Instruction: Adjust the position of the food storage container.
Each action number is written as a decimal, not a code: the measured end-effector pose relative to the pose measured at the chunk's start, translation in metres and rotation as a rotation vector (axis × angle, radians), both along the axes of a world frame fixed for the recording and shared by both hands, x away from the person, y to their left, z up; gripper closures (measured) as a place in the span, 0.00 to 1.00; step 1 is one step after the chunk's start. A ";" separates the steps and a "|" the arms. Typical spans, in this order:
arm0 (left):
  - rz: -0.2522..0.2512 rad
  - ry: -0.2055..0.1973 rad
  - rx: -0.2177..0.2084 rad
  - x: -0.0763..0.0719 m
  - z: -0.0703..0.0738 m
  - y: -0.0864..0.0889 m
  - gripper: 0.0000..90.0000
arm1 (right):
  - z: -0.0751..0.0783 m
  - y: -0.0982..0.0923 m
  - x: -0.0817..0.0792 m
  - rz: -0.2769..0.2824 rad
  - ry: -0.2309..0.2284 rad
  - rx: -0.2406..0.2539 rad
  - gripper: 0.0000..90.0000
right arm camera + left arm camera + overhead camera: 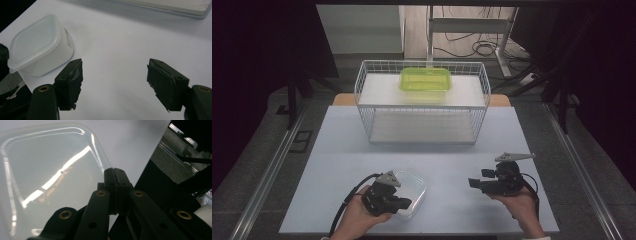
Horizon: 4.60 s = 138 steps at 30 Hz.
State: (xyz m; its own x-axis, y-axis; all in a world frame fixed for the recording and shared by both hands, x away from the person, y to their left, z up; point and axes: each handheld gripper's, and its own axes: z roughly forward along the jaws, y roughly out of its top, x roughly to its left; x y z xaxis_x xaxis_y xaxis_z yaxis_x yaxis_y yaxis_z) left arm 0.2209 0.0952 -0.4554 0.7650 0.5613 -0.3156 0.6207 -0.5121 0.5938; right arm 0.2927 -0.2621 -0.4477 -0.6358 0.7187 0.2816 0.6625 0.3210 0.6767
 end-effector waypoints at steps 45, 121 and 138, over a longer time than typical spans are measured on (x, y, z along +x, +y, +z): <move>-0.012 0.081 0.184 0.006 -0.032 0.000 1.00 | -0.001 -0.002 0.000 -0.008 0.006 -0.003 0.32; 0.335 0.134 0.112 0.065 -0.036 0.090 1.00 | -0.003 -0.003 0.001 -0.014 0.011 -0.008 0.32; 0.287 0.133 0.105 0.084 -0.042 0.048 1.00 | -0.005 -0.002 0.001 -0.011 0.018 -0.015 0.32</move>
